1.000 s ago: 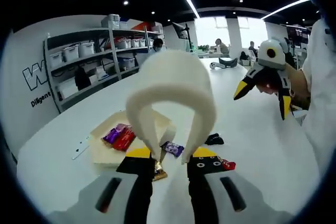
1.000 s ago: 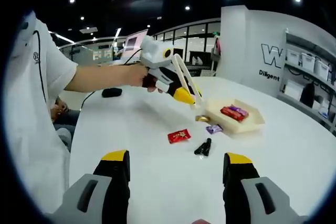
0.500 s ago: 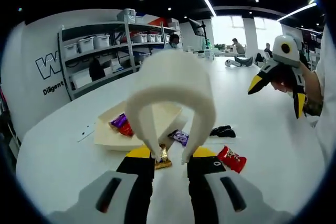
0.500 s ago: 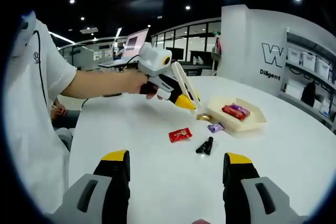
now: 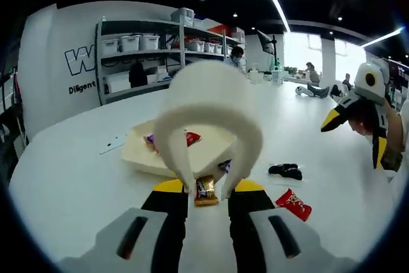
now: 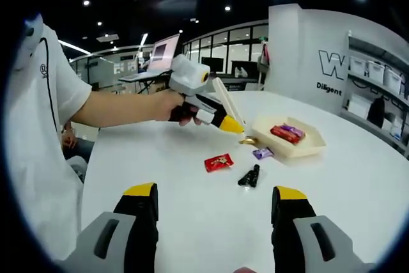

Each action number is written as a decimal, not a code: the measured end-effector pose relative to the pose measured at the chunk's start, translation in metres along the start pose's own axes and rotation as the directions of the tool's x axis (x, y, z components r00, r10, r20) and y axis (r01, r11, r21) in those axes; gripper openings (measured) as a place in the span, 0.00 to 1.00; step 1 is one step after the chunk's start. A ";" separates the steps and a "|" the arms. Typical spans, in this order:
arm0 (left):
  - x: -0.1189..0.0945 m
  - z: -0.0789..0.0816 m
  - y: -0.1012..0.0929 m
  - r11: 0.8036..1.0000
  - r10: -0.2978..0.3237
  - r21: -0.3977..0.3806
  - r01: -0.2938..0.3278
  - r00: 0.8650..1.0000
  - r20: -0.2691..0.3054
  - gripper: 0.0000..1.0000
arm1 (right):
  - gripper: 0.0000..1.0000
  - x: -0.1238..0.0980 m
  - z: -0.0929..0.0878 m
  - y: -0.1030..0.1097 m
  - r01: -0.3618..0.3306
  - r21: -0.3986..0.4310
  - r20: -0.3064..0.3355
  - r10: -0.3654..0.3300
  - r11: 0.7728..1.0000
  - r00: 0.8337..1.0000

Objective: Place the target food into the container with the food tongs after gripping and lifting it, then release it inside without dropping or visibly crushing the food.

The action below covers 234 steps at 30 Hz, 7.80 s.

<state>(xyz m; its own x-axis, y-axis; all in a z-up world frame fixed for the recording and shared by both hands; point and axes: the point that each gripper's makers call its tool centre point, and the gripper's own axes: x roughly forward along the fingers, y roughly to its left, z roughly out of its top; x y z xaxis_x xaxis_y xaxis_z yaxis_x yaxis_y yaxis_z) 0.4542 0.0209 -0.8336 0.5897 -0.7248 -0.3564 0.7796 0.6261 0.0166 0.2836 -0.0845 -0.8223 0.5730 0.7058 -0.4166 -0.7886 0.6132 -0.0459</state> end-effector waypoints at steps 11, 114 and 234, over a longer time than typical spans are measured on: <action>0.006 -0.001 0.001 0.995 0.032 -0.090 -0.031 0.999 0.012 0.23 | 0.70 0.000 -0.002 0.001 -0.003 0.003 0.001 0.003 1.000 1.000; 0.001 0.052 -0.033 0.944 -0.320 -0.088 0.318 0.948 -0.003 0.17 | 0.69 -0.012 -0.008 -0.002 0.014 0.018 0.011 -0.014 1.000 1.000; 0.028 0.023 -0.051 0.978 -0.168 0.112 0.176 0.983 -0.074 0.23 | 0.68 -0.010 -0.020 0.004 0.008 0.034 -0.005 -0.008 0.999 1.000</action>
<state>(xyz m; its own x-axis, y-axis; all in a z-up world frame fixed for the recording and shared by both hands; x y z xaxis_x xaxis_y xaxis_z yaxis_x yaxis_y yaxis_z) 0.4360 -0.0380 -0.8235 0.4331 -0.7965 -0.4219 0.8897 0.4527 0.0587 0.2702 -0.0964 -0.8365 0.5779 0.6994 -0.4205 -0.7761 0.6303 -0.0182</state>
